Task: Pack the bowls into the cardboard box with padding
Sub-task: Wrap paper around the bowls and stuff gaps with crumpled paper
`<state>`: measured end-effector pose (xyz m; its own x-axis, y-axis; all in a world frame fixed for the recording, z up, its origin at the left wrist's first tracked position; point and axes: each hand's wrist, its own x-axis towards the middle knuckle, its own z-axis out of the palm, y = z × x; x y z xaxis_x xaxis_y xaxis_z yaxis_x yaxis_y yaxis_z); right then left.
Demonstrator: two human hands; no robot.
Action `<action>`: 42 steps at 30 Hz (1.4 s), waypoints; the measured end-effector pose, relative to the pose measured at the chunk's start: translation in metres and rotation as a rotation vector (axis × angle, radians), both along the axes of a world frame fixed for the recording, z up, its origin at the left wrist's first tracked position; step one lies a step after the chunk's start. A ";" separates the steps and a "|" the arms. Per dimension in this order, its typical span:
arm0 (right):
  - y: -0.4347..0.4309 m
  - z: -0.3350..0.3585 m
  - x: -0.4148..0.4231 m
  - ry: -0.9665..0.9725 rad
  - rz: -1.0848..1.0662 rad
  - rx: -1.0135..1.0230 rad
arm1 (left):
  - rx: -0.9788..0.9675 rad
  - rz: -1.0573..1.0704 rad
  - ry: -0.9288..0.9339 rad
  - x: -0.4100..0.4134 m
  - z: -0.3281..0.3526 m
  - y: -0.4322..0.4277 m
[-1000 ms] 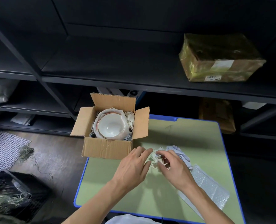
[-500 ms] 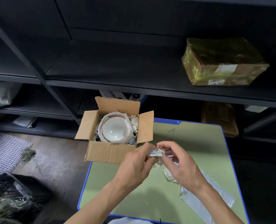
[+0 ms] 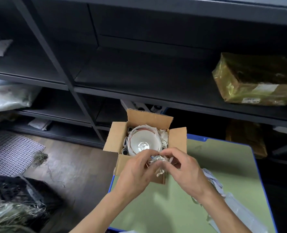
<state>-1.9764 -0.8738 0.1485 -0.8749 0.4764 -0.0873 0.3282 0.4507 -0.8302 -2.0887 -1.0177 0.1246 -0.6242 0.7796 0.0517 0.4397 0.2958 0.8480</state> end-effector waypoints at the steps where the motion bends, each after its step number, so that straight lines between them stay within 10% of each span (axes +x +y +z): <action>1: -0.001 0.000 -0.005 0.003 -0.001 -0.017 | 0.001 0.022 -0.020 -0.005 0.000 -0.001; 8: -0.008 0.004 -0.048 -0.038 0.039 -0.171 | 0.029 0.178 -0.118 -0.049 0.005 -0.011; 22: -0.003 -0.007 -0.160 -0.046 0.128 0.284 | -0.056 0.211 -0.087 -0.113 -0.005 -0.015; 28: 0.005 -0.033 -0.166 -0.015 0.181 0.509 | -0.114 0.253 0.194 -0.129 -0.033 0.006; 42: 0.015 -0.057 -0.175 -0.038 0.241 0.626 | -0.218 0.317 0.262 -0.141 -0.046 0.026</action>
<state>-2.1515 -0.8592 0.0920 -0.9649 0.2391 0.1088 0.1823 0.9077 -0.3781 -2.2297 -0.9915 0.0788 -0.8215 0.5622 0.0952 0.4895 0.6096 0.6236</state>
